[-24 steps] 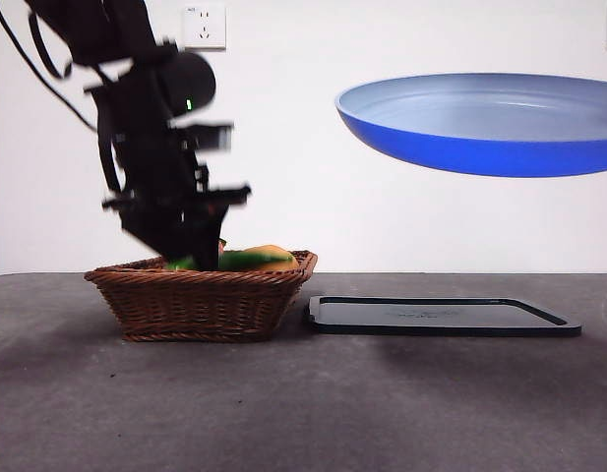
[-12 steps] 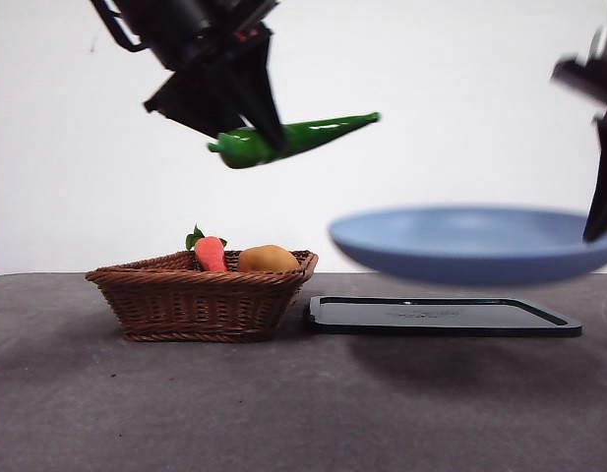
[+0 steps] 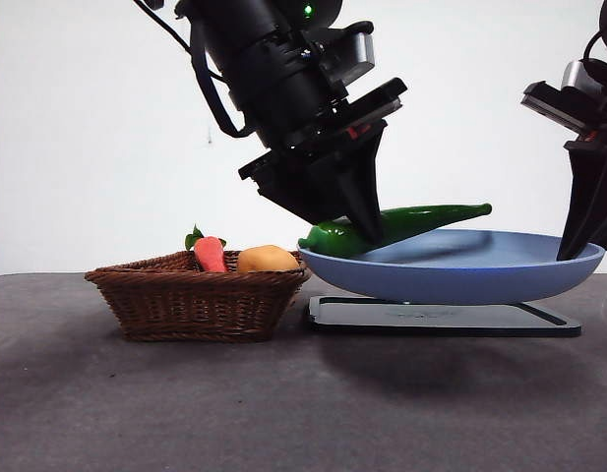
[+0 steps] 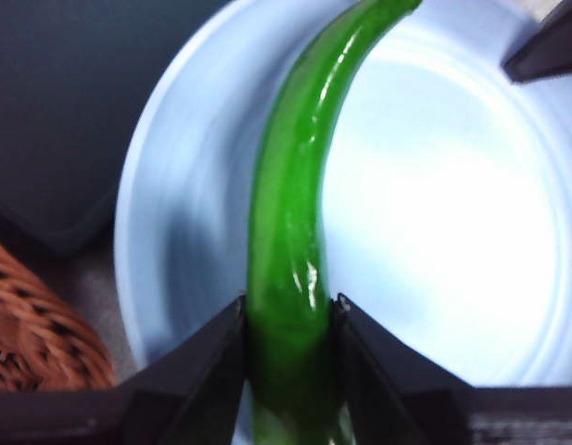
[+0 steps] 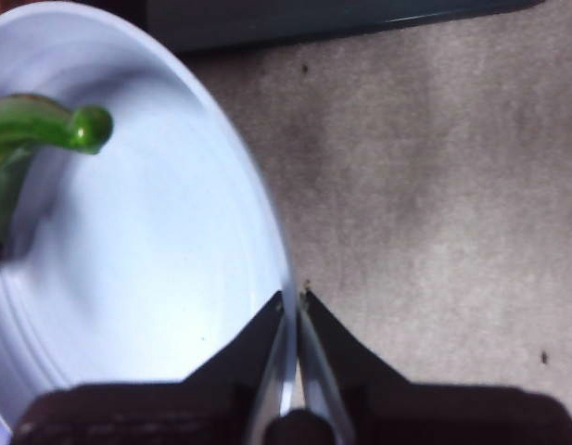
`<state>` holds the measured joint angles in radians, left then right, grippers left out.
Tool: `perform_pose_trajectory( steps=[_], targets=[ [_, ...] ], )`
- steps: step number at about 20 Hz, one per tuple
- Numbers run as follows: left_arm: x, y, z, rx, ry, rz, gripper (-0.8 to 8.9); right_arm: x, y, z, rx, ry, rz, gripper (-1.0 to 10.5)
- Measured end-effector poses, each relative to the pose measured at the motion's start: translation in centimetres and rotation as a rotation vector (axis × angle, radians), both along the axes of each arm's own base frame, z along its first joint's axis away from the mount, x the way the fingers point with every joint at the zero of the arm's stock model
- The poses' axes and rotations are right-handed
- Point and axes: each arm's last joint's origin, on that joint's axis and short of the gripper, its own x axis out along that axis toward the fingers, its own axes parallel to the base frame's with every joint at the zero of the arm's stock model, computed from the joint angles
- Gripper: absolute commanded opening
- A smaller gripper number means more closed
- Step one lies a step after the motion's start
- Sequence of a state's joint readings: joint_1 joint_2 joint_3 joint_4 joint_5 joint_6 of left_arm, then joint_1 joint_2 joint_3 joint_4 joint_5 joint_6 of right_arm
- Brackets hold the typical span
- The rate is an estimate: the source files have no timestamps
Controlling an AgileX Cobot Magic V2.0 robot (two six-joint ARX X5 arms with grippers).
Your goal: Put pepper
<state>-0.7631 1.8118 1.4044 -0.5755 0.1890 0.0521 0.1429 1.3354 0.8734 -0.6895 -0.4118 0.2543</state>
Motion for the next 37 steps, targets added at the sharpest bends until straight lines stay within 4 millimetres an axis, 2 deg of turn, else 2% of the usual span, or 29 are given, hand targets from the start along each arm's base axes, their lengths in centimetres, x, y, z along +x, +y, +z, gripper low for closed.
perform_pose_trajectory(
  steps=[4, 9, 14, 16, 20, 23, 26, 30, 33, 37],
  targets=[
    [0.1, -0.1, -0.3, 0.006, 0.003, 0.000, 1.32, 0.0, 0.2, 0.0, 0.001, 0.001, 0.007, 0.0],
    [-0.1, -0.1, -0.3, 0.015, 0.013, -0.003, 2.34, 0.0, 0.2, 0.0, 0.001, 0.001, 0.008, 0.0],
    [-0.3, 0.1, -0.1, 0.026, 0.025, -0.002, 2.35, 0.0, 0.2, 0.0, 0.001, 0.001, 0.008, 0.0],
    [-0.9, 0.6, 1.2, 0.009, 0.008, -0.003, 2.36, 0.0, 0.2, 0.0, 0.001, 0.001, 0.008, 0.0],
    [-3.1, 2.7, 6.7, -0.086, -0.093, -0.003, 2.36, 0.1, 0.0, 0.0, 0.003, -0.011, 0.000, 0.0],
    [-5.0, 4.6, 9.9, -0.133, -0.142, 0.000, 2.36, 0.7, -0.5, 0.4, 0.013, -0.044, -0.039, 0.0],
    [-6.9, 6.5, 12.6, -0.188, -0.199, 0.000, 2.36, 2.9, -1.5, 1.3, 0.016, -0.059, -0.090, 0.0],
    [-9.1, 8.7, 14.8, -0.218, -0.230, 0.000, 2.36, 7.1, -2.5, 1.7, 0.016, -0.063, -0.134, 0.0],
    [-10.2, 9.7, 15.7, -0.231, -0.244, 0.001, 2.35, 10.4, -3.0, 0.7, 0.013, -0.047, -0.156, 0.0],
    [-10.5, 10.0, 16.0, -0.241, -0.254, 0.000, 2.36, 13.6, -3.3, -1.8, 0.011, -0.004, -0.171, 0.0]
  ],
)
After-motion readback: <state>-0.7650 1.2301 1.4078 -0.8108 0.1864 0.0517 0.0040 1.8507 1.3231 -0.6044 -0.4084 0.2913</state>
